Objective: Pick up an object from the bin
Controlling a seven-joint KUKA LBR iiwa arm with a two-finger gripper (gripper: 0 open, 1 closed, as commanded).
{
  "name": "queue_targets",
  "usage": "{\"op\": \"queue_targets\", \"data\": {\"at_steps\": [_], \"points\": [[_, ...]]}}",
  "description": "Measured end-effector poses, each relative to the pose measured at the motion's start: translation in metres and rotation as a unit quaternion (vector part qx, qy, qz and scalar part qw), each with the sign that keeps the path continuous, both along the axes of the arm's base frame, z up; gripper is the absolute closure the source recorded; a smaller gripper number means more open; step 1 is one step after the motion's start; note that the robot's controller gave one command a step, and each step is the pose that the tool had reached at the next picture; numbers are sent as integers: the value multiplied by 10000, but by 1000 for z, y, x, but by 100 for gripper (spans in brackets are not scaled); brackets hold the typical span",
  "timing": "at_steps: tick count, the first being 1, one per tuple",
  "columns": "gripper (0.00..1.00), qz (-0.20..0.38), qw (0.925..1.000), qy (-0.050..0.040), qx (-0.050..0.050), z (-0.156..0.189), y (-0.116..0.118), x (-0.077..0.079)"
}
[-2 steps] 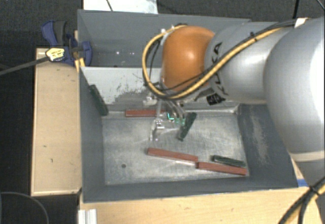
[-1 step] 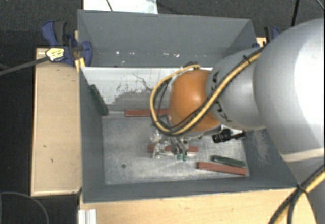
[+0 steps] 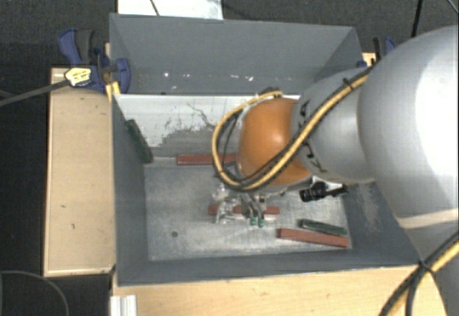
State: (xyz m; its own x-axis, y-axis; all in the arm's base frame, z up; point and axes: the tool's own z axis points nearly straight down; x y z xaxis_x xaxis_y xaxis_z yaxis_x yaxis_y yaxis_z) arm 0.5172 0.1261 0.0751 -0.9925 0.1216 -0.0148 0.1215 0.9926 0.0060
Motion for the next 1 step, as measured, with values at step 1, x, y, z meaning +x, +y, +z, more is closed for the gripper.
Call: {"op": "queue_targets", "data": {"at_steps": [1], "points": [[100, 190, 9998, 30, -11, 172, -3, -3]]}}
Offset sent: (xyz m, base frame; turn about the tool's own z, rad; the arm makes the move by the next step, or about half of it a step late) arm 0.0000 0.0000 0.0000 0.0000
